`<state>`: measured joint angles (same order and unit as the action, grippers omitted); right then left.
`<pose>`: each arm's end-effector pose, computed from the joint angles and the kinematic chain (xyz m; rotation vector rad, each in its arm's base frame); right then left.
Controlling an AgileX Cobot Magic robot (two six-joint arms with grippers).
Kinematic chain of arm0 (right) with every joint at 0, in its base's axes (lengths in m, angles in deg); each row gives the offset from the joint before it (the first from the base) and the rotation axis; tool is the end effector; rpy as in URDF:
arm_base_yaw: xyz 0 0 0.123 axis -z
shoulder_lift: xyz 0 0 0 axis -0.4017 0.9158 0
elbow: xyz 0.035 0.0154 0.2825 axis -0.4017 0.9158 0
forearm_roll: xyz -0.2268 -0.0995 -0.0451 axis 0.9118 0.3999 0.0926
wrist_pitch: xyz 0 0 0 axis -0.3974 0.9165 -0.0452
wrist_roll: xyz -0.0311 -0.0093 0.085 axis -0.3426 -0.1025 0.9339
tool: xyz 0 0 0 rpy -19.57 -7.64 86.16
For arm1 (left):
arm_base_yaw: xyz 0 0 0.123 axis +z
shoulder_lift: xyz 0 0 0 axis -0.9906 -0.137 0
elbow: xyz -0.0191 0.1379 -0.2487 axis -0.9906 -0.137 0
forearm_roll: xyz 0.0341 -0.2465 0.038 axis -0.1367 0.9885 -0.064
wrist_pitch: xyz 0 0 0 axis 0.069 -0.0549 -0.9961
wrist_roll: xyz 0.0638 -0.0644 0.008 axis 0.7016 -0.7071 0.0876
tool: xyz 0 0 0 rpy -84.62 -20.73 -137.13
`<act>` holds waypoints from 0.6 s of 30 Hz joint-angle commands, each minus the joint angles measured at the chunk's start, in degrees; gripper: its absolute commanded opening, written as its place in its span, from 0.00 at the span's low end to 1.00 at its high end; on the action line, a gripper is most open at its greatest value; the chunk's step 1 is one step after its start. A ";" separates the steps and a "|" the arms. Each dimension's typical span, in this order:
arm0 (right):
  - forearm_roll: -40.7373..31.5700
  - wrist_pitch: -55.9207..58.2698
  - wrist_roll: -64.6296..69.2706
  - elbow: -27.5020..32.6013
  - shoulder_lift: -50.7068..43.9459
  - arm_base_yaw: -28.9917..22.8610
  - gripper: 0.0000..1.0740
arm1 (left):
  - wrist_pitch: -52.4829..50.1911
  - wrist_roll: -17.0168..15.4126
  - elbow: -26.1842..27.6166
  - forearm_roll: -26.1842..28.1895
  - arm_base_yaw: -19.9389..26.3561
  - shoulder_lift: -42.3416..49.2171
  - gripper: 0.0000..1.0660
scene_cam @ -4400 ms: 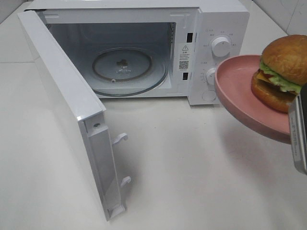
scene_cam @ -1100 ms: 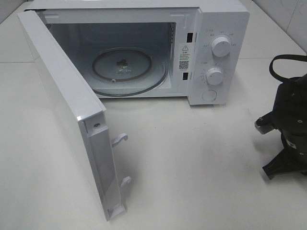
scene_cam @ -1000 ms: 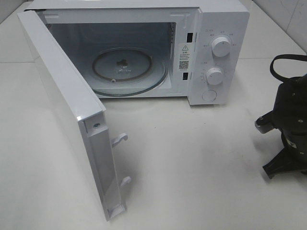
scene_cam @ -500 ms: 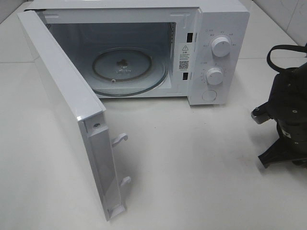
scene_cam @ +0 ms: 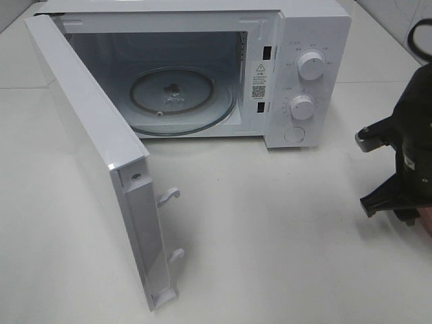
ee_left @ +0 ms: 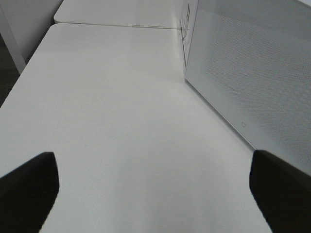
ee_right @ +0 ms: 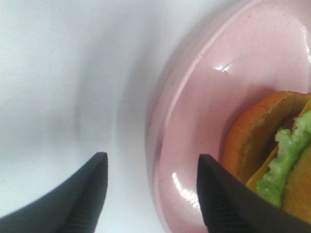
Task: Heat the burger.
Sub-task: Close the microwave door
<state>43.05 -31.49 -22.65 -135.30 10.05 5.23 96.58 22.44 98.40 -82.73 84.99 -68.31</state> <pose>0.2727 0.0485 0.1370 -0.2746 2.8768 -0.6307 -0.0044 -0.0055 0.2783 -0.0298 2.0228 -0.0358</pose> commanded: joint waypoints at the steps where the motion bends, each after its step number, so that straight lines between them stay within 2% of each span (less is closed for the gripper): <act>1: -12.20 -1.66 -13.18 -0.17 -7.91 0.29 0.58 | -0.34 0.00 -0.06 0.29 -0.06 1.32 0.94; 2: -17.59 -2.23 -19.19 -0.17 -11.12 0.29 0.63 | -0.34 0.00 -0.06 0.29 -0.06 1.32 0.94; 3: -17.59 -2.23 -19.19 -0.17 -11.12 0.29 0.63 | -0.34 0.00 -0.06 0.29 -0.06 1.32 0.94; 5: -25.32 -2.12 -25.21 -0.17 -16.16 0.29 0.72 | -0.34 0.00 -0.06 0.29 -0.06 1.32 0.94; 6: -25.32 -2.12 -25.21 -0.17 -16.16 0.29 0.72 | -0.34 0.00 -0.06 0.29 -0.06 1.32 0.94; 8: -29.79 -0.40 -29.05 -0.17 -20.40 0.29 0.77 | -0.34 0.00 -0.06 0.29 -0.06 1.32 0.94; 11: -32.54 2.41 -30.54 -0.17 -24.29 0.29 0.76 | -0.34 0.00 -0.06 0.29 -0.06 1.32 0.94; 18: -33.86 8.25 -30.77 -0.17 -32.43 0.17 0.75 | -0.34 0.00 -0.06 0.29 -0.06 1.32 0.94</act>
<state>9.30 -24.44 -52.73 -135.42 -21.92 5.23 96.58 22.44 98.40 -82.73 84.99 -68.31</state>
